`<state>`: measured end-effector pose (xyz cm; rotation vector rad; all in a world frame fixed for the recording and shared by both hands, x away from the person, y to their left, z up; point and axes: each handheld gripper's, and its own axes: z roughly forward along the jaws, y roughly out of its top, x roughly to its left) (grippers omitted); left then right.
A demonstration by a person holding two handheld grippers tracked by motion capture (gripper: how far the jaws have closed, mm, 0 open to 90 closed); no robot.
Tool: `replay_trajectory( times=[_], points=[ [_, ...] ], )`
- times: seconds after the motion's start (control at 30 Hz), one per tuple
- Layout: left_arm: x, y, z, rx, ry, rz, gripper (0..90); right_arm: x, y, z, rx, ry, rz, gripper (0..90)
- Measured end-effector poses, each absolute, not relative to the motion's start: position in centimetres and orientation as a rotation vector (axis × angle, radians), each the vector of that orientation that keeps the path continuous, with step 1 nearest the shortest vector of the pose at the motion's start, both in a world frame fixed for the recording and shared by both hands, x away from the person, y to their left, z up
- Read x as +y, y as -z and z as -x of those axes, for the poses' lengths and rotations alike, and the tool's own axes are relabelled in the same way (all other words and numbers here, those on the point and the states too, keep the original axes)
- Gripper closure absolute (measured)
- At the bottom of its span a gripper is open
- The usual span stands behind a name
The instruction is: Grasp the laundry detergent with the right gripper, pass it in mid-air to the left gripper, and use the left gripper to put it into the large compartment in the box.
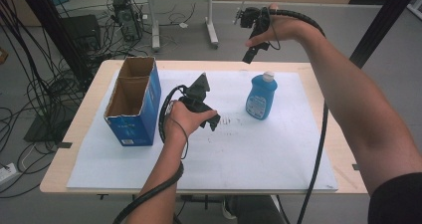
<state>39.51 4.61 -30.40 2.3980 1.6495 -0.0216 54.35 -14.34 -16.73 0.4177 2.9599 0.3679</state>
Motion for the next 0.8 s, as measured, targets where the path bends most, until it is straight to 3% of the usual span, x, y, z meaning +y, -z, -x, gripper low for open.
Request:
replay_trajectory(
  times=[0.8],
  points=[
    [4.7,30.0,-38.4,1.633,0.003,-2.389,6.9,-18.1,15.6,-52.3,2.925,-0.382,-0.488,12.3]
  ],
)
